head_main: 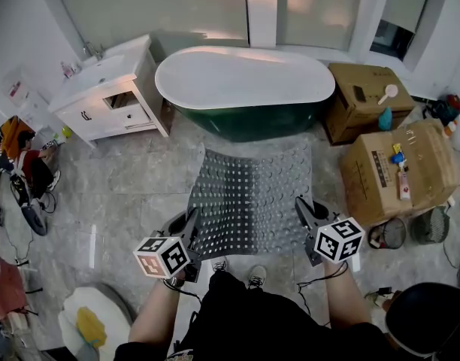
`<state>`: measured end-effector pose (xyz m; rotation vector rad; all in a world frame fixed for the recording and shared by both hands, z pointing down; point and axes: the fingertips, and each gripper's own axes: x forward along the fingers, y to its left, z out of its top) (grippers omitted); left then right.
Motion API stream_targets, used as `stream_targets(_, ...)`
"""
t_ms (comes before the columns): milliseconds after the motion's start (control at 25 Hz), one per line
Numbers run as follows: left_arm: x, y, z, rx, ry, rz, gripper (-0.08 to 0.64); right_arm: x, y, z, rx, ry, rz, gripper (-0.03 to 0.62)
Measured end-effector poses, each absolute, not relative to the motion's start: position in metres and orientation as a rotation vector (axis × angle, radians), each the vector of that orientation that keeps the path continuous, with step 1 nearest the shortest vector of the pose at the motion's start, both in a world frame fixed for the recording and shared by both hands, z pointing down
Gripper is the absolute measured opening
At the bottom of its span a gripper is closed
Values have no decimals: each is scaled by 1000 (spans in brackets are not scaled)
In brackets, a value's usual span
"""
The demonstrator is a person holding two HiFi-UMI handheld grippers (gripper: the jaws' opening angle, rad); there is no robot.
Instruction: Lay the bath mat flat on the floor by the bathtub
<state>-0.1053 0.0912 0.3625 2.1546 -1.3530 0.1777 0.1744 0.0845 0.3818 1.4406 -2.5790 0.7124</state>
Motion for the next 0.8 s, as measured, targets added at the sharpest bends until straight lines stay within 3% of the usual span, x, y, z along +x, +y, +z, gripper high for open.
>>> stream_targets(800, -149, -41, 411, 2131, -1326, 115, 31, 148, -38, 420, 1521, -2466, 729, 28)
